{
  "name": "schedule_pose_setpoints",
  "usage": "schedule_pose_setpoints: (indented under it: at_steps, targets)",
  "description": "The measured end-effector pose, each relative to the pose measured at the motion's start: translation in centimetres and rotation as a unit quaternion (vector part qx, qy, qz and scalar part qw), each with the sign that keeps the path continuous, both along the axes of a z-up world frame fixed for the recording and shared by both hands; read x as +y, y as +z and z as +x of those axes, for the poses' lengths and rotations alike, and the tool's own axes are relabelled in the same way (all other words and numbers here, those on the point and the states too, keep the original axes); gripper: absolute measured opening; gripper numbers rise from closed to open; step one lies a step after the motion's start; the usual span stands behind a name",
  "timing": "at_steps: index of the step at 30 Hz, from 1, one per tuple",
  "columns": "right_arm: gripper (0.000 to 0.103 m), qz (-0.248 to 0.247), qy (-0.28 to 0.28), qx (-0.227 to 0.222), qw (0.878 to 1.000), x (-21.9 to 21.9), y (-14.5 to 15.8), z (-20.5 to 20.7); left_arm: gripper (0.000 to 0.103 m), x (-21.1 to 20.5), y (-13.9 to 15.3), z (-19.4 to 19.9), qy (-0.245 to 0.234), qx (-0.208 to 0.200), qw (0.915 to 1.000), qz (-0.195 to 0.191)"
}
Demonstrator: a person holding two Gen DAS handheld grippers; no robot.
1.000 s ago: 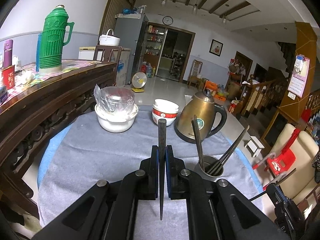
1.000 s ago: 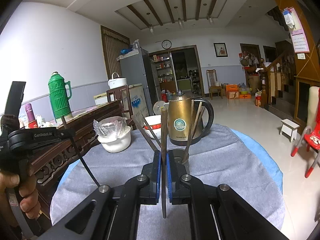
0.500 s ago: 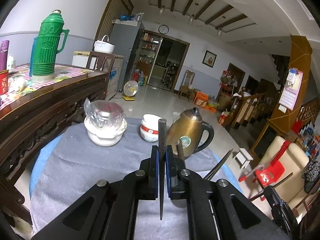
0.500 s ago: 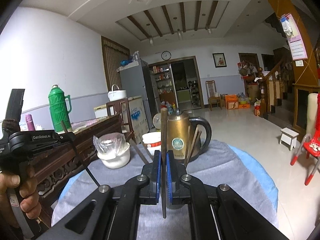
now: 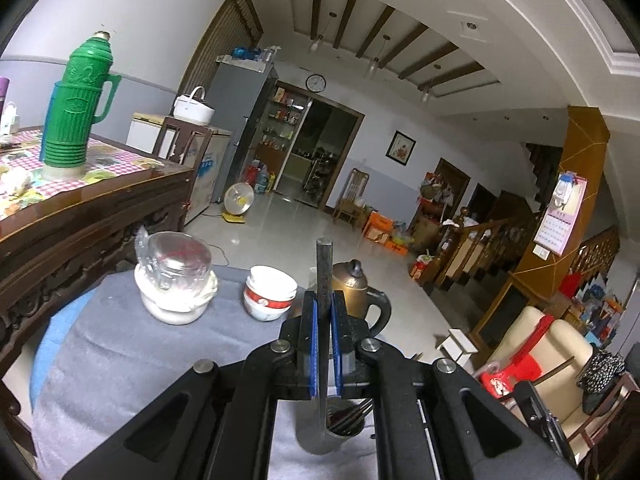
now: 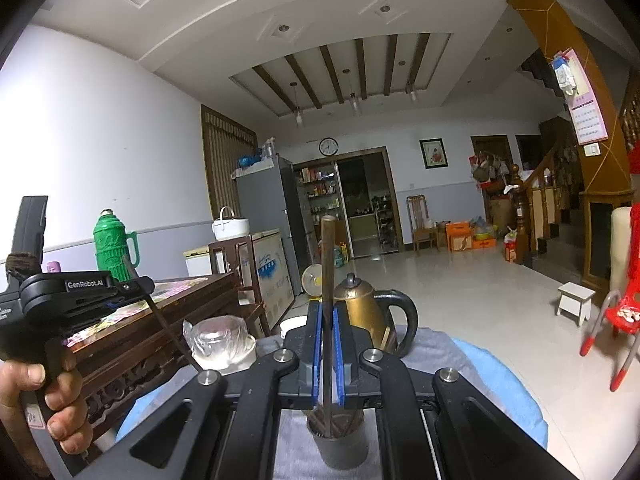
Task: Organize utensils
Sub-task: 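Hold both chopsticks above the holder cup and lower them into it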
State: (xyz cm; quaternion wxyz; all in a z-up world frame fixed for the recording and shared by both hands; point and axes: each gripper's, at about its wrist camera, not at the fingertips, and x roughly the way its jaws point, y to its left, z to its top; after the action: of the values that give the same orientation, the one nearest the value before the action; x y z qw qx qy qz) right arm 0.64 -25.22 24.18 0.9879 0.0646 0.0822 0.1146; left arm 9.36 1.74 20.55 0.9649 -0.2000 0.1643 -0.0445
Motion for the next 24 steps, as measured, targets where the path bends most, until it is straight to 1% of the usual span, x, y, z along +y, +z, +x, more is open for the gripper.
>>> schedule_pose_setpoints:
  at_steps: [5,9,11,24]
  targets:
    - [0.006,-0.005,-0.006,0.012,1.0,0.4,-0.5,2.4,0.006,-1.9,-0.5,2.1,-0.018,0.006,0.9998,0.0]
    - [0.006,-0.007,-0.006,0.026,1.0,0.4,-1.2,3.8,0.006,-3.3,-1.4,3.5,-0.029,0.018,0.9994,0.01]
    - [0.006,-0.01,-0.007,0.032,0.999,0.4,-1.5,4.3,0.006,-3.8,-1.9,4.1,-0.029,0.021,0.9992,0.018]
    - [0.006,-0.019,-0.004,0.082,0.996,0.5,-4.2,7.8,0.006,-5.0,-4.3,7.2,-0.03,0.053,0.9974,0.037]
